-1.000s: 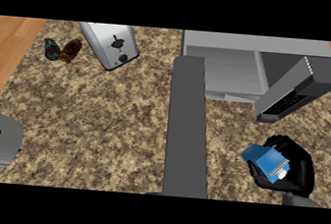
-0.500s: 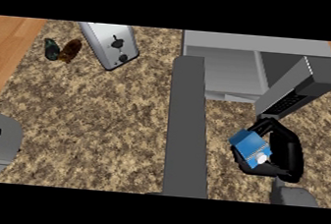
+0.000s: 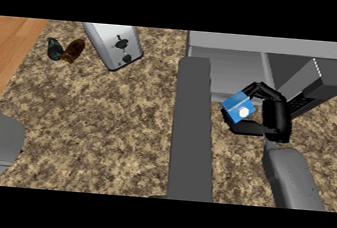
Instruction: Pick up the milk, place it into the microwave and close the microwave
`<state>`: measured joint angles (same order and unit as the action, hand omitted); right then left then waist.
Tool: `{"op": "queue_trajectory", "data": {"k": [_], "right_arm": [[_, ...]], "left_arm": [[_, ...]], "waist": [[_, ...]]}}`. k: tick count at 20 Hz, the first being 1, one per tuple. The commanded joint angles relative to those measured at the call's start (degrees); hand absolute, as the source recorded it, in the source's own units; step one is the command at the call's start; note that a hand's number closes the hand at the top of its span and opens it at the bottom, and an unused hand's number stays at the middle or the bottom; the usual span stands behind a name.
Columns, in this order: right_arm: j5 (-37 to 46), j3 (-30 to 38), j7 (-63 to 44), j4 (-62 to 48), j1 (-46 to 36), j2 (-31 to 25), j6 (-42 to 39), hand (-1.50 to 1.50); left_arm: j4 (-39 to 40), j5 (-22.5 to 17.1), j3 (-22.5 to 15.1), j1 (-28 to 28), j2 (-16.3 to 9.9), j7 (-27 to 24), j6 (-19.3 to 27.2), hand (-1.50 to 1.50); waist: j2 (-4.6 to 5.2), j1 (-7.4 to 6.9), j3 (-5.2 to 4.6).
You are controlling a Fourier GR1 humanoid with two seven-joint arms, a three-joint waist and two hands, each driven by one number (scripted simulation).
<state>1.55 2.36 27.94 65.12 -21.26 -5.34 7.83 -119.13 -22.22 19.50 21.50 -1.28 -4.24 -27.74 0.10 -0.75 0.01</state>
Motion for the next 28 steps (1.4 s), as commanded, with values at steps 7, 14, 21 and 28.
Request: {"op": "queue_trajectory", "data": {"k": [7, 14, 21, 28], "right_arm": [[1.9, 6.2, 4.6, -30.5, -24.2, -0.7, 3.5, 1.50], [2.5, 9.7, 13.1, -45.0, -32.0, -3.9, 3.6, 1.50], [5.7, 9.3, 12.1, -51.1, -39.1, -6.4, 9.7, 1.50], [4.1, 12.5, 11.2, -54.7, -40.7, -8.4, 13.7, 1.50]], "left_arm": [[4.3, -1.9, 2.9, -4.1, -3.2, 0.3, -1.5, -1.50], [6.0, -1.8, 1.8, -3.9, -2.6, -1.4, -4.1, -1.50], [6.9, 0.6, -0.1, -9.2, -2.1, 0.1, -1.0, -1.50], [6.2, -0.9, 0.3, -9.3, -3.7, 0.2, -2.8, -1.50]], "waist": [[0.54, -1.30, 0.05], [1.17, -2.64, 0.08], [1.94, -3.60, 0.10], [3.15, -6.32, 0.20]]}}
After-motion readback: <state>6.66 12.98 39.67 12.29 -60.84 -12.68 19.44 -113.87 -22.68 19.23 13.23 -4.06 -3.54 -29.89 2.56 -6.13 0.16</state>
